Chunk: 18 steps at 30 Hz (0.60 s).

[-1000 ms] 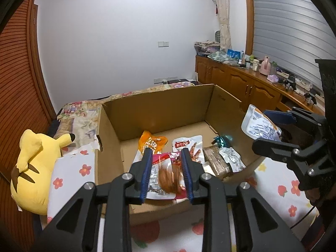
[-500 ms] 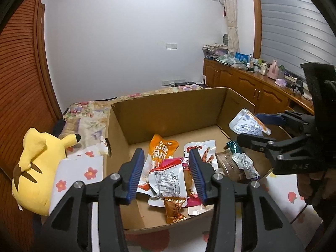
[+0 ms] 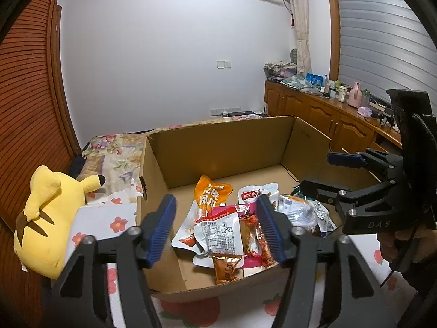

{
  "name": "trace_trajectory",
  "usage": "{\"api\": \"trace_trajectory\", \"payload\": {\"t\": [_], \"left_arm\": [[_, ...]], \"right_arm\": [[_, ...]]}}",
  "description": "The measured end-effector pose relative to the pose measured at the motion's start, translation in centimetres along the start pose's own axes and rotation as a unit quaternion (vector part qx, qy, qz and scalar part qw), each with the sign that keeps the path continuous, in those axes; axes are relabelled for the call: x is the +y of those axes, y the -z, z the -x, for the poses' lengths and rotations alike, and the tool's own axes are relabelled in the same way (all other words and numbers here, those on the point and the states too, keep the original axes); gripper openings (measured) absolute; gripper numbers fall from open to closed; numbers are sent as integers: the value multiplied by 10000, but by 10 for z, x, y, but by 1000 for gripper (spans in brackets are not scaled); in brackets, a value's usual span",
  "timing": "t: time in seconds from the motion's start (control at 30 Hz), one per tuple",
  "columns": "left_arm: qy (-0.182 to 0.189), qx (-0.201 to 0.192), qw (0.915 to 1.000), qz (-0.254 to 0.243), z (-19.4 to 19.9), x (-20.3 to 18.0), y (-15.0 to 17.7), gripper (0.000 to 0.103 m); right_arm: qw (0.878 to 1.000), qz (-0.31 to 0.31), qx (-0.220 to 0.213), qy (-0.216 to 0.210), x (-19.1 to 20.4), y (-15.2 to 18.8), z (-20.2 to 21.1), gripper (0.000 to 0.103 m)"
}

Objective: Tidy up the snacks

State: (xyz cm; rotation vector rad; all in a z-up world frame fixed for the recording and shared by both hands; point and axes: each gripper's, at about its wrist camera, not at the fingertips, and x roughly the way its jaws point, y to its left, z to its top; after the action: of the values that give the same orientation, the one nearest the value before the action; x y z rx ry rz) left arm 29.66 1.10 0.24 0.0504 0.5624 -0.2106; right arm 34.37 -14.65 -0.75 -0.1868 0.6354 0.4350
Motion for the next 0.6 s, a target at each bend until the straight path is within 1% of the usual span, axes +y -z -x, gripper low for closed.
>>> {"api": "trace_trajectory", "payload": {"t": [0.27,0.47,0.6], "left_arm": [[-67,-94,9998,155,13,3,6,71],[-200,-193,9994,181,39,-2,18,72],[-239,-261,9993,145,57,-6,23,74]], "right_arm": [[9999,-35,-110,-52,7,6,15,89],[9995,-62,-301,-30,16,12,45,89],[9990,-97,-431,-29,23,15,66,90]]}}
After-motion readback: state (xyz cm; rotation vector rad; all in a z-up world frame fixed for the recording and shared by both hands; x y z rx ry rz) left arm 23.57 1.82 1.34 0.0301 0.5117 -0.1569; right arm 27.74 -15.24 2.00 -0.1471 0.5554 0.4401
